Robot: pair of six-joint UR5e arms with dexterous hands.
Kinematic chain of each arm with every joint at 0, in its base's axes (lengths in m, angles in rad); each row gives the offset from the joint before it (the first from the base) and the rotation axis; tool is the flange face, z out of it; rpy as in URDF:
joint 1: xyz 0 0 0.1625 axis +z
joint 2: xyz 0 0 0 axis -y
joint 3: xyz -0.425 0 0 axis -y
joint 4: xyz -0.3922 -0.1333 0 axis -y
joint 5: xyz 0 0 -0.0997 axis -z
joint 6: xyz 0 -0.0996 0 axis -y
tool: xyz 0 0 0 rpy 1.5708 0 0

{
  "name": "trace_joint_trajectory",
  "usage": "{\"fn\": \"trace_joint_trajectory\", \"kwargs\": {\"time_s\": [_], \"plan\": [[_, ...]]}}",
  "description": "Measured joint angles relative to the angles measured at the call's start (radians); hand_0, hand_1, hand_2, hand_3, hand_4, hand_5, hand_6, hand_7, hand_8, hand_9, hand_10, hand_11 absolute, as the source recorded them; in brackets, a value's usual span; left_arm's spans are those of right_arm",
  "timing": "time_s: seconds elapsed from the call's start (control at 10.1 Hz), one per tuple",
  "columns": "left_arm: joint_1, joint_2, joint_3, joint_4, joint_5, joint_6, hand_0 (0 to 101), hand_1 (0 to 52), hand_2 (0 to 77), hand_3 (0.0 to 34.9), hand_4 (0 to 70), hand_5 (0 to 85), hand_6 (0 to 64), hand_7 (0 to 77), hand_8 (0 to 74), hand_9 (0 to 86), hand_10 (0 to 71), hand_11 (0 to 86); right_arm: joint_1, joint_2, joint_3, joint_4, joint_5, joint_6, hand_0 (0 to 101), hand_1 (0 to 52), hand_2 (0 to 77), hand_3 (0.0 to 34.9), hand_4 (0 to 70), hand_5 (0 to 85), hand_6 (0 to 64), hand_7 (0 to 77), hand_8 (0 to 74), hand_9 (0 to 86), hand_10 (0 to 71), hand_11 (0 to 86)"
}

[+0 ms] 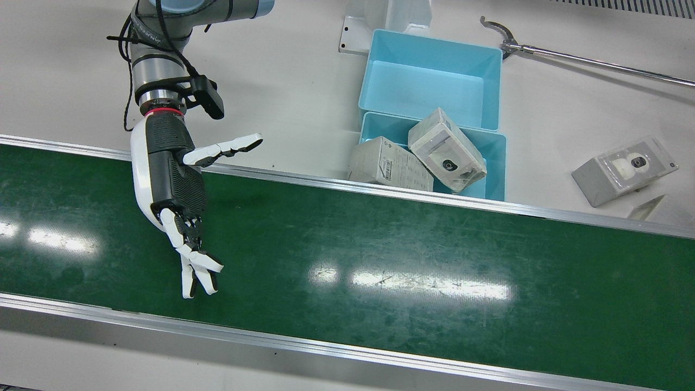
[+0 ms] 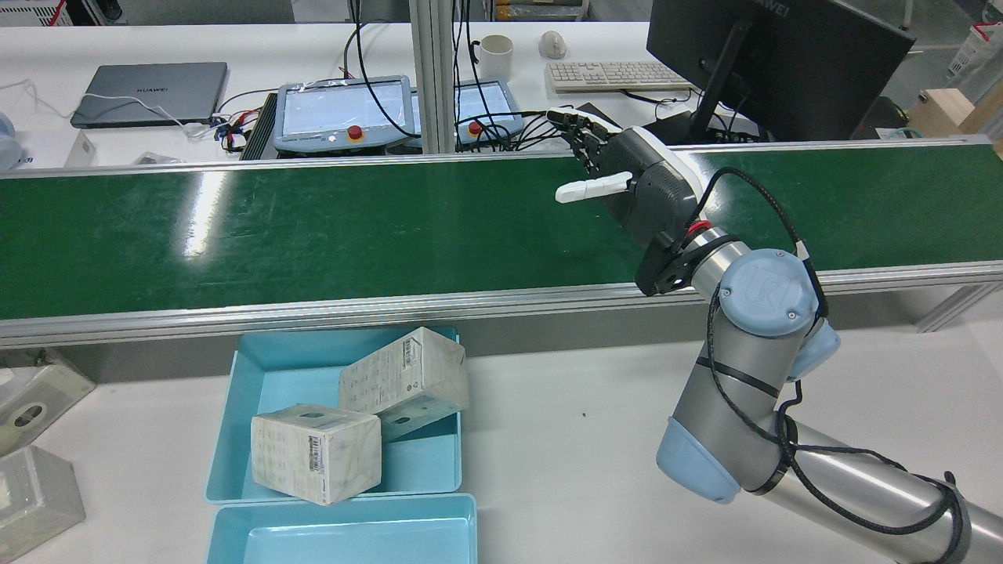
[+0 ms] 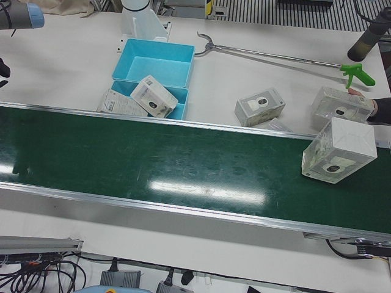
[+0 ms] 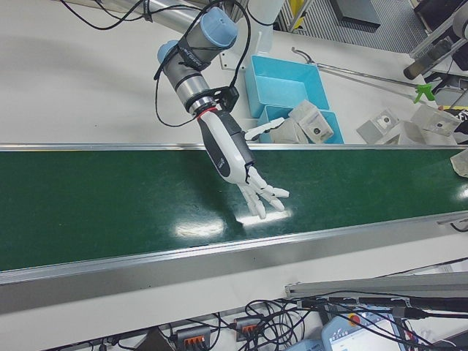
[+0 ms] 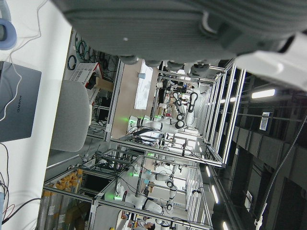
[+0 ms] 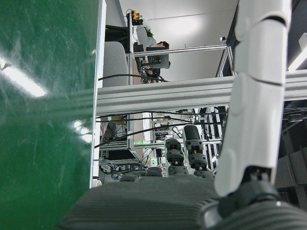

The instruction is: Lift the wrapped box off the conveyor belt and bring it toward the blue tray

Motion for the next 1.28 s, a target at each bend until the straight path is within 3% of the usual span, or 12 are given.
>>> {"fn": "trace_joint_trajectory", "kwargs": {"time_s": [1.18, 1.28], "plan": [[0.000, 0.000, 0.000, 0.000, 0.000, 0.000, 0, 0.0, 0.5, 0.0, 0.0, 1.1, 0.5, 0.0, 0.5, 0.0, 0.5, 0.5, 0.003, 0.002, -0.018, 0.002, 0.000, 0.017, 47, 12.0, 2.2, 0.0, 7.6, 21.8, 3.3, 3.3, 0.0, 3.3, 0.0, 0.5], [0.000, 0.000, 0.000, 0.000, 0.000, 0.000, 0, 0.0, 0.5, 0.0, 0.0, 1.1, 0.5, 0.0, 0.5, 0.5, 0.5, 0.5, 0.004, 0.000, -0.017, 0.002, 0.000, 0.020, 47, 11.5, 2.2, 0.0, 6.5, 21.3, 0.5, 3.3, 0.0, 3.3, 0.0, 0.5]]}}
